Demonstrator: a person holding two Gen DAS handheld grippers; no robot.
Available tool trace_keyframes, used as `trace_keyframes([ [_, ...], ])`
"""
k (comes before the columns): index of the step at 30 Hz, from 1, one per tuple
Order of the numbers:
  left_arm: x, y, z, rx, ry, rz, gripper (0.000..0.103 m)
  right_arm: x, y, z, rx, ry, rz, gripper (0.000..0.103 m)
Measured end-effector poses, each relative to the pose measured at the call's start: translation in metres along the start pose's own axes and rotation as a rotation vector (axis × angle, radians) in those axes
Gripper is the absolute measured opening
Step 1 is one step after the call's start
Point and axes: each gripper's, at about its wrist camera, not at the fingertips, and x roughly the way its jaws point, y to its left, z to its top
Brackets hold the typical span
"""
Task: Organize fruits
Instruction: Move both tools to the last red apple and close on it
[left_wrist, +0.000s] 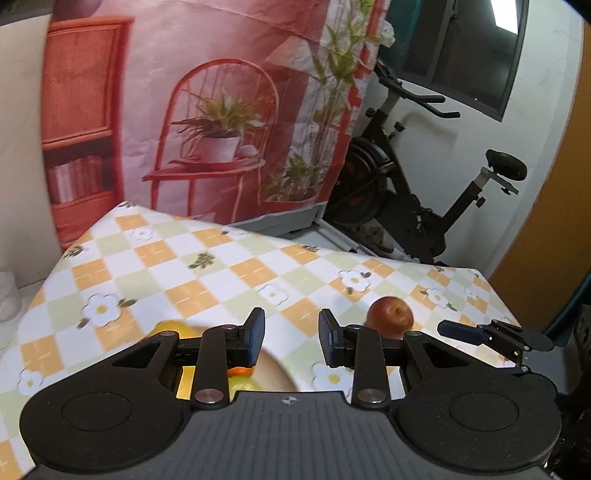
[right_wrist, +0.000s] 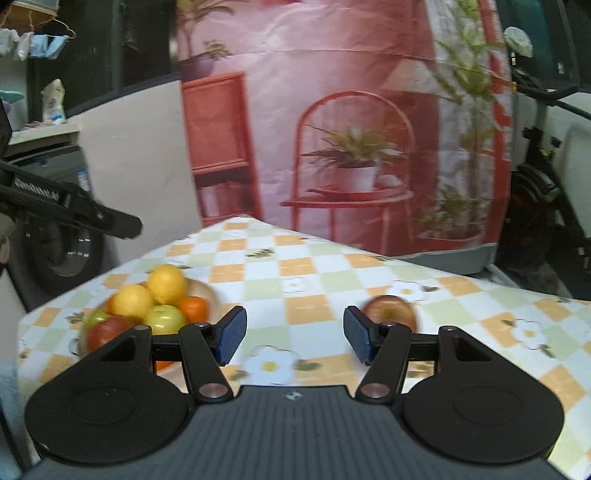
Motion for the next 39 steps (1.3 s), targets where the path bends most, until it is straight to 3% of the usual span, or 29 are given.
trace_keyframes([
  [12, 0.064, -0.035, 0.015, 0.044, 0.001, -0.081, 0.034, 0.021, -0.057, -0.013, 0.028, 0.045, -0.085, 0.061],
  [24, 0.14, -0.06, 0.011, 0.083, 0.123, -0.226, 0.034, 0.065, -0.071, -0.03, -0.002, 0.122, -0.041, 0.061],
  [30, 0.168, -0.057, 0.01, 0.04, 0.188, -0.261, 0.033, 0.075, -0.076, -0.027, -0.005, 0.125, -0.018, 0.061],
  [39, 0.181, -0.057, 0.004, 0.062, 0.232, -0.288, 0.033, 0.082, -0.08, -0.025, -0.004, 0.134, 0.011, 0.061],
])
